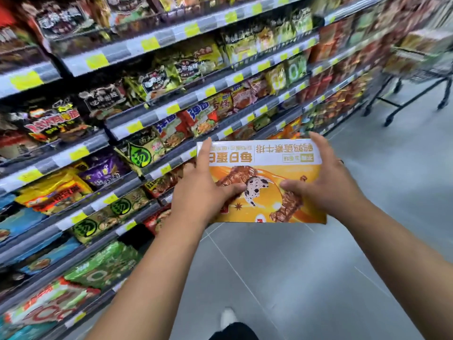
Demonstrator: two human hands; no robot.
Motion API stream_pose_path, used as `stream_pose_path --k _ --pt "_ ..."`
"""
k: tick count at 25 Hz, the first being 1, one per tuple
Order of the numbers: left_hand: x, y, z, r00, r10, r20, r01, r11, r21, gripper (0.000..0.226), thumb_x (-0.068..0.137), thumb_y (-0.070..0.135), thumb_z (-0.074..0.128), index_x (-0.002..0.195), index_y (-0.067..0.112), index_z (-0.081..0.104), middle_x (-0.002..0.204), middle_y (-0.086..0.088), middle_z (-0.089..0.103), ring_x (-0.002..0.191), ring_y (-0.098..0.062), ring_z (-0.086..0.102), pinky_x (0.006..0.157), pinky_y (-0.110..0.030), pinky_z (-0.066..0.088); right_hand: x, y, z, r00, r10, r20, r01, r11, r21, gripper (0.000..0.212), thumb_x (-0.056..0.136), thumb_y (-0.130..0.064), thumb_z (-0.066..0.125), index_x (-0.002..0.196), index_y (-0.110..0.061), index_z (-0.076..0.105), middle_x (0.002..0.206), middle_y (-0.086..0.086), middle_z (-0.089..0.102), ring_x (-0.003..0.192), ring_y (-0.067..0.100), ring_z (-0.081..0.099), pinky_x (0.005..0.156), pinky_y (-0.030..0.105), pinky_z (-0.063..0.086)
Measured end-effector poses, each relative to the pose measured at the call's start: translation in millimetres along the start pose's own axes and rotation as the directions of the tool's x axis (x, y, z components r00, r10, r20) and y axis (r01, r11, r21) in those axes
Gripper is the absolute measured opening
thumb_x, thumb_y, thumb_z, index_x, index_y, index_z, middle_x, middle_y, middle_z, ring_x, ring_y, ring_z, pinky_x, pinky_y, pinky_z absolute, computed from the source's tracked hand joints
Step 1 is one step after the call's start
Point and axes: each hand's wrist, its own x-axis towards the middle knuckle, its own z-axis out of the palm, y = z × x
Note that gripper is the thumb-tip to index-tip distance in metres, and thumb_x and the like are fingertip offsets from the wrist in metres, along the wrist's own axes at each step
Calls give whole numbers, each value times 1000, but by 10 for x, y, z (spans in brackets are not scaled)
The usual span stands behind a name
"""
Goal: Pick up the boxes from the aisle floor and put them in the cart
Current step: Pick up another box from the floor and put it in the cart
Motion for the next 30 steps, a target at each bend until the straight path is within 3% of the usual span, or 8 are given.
stream_pose_path --k 4,8,11,17,20,30 --pt "842 405 394 994 92 52 -91 996 -18 117 61 74 73 149 49 -1 139 -10 47 120 -32 54 84 -37 45 732 314 -194 996 58 -68 -58 998 2 106 63 -40 88 143 -49 18 136 -2 48 119 25 47 93 41 45" --pt "1848 864 792 974 194 120 -188 981 -56 118 60 72 74 148 50 0 141 -10 46 117 -32 56 80 -38 46 1538 583 -396 980 118 -158 -119 993 -2 107 63 -39 88 145 -43 20 131 -2 47 121 25 48 97 40 44" --pt "2455 1300 1025 944 278 177 -269 960 -73 118 60 71 75 149 50 1 142 -11 44 119 -32 54 87 -42 47 2005 797 -606 955 158 -252 -161 987 8 108 61 -41 88 146 -41 21 137 1 47 122 23 47 100 38 43" --pt "3446 2398 1637 856 436 277 -439 897 -56 118 60 72 73 150 47 0 134 -11 48 116 -32 54 85 -40 46 2872 1414 -1197 878 289 -382 -283 956 73 109 59 -42 88 142 -47 18 136 2 49 121 23 50 101 39 43" --pt "3881 2930 2012 834 467 295 -473 879 -56 119 61 73 73 150 47 -1 131 -13 48 113 -33 55 87 -42 49 3356 1821 -1509 863 294 -411 -286 955 82 110 57 -45 88 139 -52 15 136 0 49 118 22 53 100 43 45" --pt "5428 4850 3171 838 463 288 -454 885 -102 120 60 73 73 150 49 -2 133 -11 49 113 -32 56 83 -39 48 5445 2915 -2919 874 285 -393 -298 954 29 111 60 -44 86 144 -45 14 138 2 47 121 22 49 98 35 42"
